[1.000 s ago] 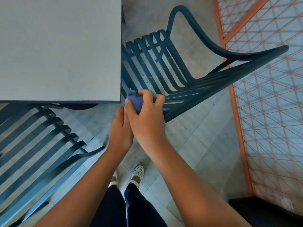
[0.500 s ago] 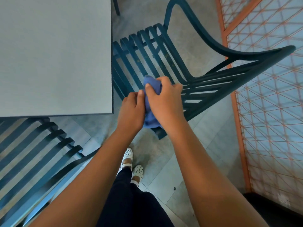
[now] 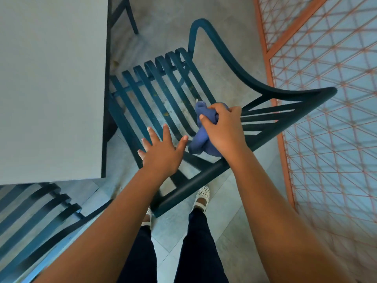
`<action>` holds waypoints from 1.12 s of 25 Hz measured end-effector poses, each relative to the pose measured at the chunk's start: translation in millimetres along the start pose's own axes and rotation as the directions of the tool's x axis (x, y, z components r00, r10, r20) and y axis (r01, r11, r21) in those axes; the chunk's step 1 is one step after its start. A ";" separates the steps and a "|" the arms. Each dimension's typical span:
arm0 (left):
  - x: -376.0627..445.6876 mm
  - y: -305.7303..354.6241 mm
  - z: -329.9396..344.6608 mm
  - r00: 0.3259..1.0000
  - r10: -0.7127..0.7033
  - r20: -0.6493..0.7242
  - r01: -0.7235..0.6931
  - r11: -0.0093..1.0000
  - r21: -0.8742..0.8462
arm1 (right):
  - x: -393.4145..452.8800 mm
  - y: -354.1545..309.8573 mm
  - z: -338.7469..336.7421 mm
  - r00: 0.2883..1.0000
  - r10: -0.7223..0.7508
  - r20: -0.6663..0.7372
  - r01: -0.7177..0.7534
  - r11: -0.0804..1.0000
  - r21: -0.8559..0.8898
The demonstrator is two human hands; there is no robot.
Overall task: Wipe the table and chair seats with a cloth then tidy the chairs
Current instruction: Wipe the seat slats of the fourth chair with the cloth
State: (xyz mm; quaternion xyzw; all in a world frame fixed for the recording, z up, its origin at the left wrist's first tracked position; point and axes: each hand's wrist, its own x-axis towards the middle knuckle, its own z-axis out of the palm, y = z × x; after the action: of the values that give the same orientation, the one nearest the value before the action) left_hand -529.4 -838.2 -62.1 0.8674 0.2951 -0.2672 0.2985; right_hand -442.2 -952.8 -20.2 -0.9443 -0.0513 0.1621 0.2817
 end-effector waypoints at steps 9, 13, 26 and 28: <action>53.5 67.0 33.5 0.950 -0.208 0.231 0.204 0.978 0.043 | 85.5 54.8 -56.6 0.949 -0.225 0.219 0.267 0.945 -0.187; 69.2 97.9 39.0 0.919 -0.129 0.373 0.142 0.990 -0.006 | 125.9 71.4 -72.6 0.903 -0.271 0.333 0.359 0.901 -0.241; 136.9 148.8 32.6 0.934 -0.357 0.008 0.351 0.914 -0.203 | 253.3 72.1 -74.0 0.721 -0.348 0.599 0.562 0.800 -0.211; 147.1 151.3 32.8 0.896 -0.443 -0.023 0.427 0.876 -0.225 | 268.3 70.2 -68.2 0.684 -0.366 0.631 0.596 0.780 -0.193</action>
State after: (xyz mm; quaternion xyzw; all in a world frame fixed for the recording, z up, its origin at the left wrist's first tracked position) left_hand -336.7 -906.5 -124.0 0.7509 0.5203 -0.2618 0.3113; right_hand -166.2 -996.2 -79.2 -0.8403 -0.4136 0.3370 0.0962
